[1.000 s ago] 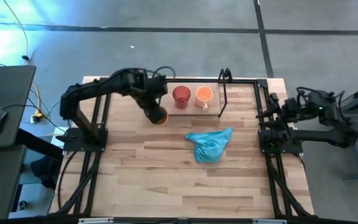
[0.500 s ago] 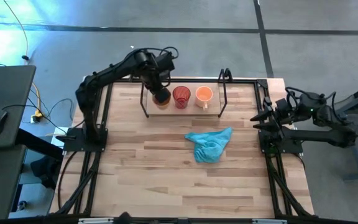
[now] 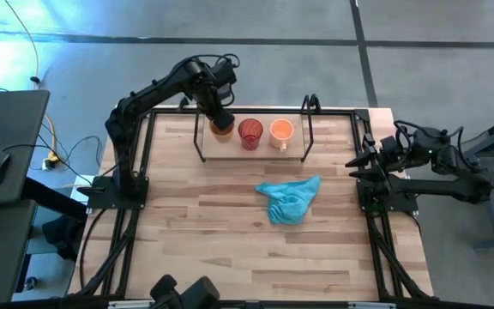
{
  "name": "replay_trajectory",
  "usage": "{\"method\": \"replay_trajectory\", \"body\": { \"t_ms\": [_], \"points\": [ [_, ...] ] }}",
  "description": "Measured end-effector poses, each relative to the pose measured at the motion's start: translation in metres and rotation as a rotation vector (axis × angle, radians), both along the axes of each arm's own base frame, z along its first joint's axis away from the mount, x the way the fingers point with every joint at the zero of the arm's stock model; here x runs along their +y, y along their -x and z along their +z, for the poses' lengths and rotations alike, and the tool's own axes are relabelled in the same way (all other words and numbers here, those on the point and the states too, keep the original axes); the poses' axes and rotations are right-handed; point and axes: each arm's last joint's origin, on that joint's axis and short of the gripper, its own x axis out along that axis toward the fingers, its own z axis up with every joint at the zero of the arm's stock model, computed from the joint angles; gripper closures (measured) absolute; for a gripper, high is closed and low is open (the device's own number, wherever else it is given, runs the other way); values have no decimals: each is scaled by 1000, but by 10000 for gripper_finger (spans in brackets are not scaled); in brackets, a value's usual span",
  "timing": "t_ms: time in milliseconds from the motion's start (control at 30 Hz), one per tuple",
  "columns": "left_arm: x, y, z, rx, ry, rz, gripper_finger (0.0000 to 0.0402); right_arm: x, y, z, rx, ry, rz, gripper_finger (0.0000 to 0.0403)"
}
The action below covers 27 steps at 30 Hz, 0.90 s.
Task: Stack small to large cups/mugs on shelf
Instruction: Put the yellow cup on the shelf
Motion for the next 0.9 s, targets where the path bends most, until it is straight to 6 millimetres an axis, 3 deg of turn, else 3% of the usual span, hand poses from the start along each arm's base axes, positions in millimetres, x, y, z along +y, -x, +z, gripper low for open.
{"method": "replay_trajectory", "body": {
  "t_ms": [167,567,900],
  "points": [
    [8,0,-3,-23,14,13,401,0,0,0,-1,9,1,272],
    [25,-11,-35,39,79,6,401,0,0,0,-2,9,0,272],
    [31,-8,-40,72,82,15,401,0,0,0,-2,9,0,272]
  ]
}}
